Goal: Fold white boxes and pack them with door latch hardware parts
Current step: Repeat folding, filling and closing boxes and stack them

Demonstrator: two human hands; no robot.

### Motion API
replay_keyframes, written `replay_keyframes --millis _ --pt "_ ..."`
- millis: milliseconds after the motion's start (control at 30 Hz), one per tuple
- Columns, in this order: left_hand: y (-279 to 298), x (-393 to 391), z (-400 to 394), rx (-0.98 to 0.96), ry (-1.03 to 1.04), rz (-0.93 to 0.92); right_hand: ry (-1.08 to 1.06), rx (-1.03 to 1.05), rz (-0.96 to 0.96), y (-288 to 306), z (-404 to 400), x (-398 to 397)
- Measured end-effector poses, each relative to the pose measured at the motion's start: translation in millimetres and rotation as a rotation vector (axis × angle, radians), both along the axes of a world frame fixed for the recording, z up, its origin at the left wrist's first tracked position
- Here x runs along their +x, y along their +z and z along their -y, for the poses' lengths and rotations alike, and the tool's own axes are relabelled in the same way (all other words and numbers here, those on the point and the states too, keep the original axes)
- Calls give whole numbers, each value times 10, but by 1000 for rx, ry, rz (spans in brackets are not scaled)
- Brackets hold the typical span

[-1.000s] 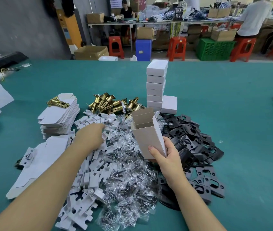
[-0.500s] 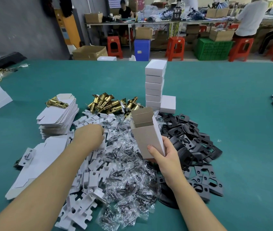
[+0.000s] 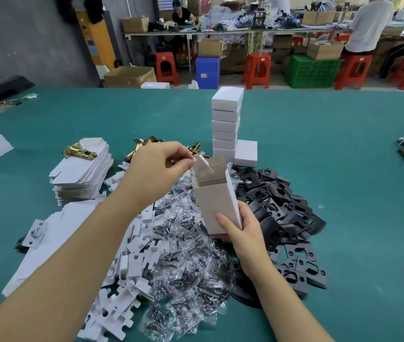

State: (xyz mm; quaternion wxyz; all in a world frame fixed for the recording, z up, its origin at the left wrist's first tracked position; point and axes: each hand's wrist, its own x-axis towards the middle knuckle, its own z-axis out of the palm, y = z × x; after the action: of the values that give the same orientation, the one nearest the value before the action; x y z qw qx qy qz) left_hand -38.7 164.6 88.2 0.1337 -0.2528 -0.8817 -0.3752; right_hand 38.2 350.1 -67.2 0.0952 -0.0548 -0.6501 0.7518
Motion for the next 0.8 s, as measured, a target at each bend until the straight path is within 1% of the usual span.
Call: replay_keyframes --millis 67,233,333,500,700,800 --pt "-41 3 -66 -71 7 2 3 -4 -1 3 -2 3" --pt "-84 8 -236 -267 -13 100 38 4 -17 28 22 19" --pt "-39 3 -327 -329 -24 145 49 48 -25 32 40 27" --pt "34 -12 -418 -459 -31 214 51 40 -22 35 47 33" --pt "45 -47 -456 -493 -68 243 44 1 -10 32 61 29" --pt "67 -44 -480 -517 -76 227 56 -36 1 21 67 30"
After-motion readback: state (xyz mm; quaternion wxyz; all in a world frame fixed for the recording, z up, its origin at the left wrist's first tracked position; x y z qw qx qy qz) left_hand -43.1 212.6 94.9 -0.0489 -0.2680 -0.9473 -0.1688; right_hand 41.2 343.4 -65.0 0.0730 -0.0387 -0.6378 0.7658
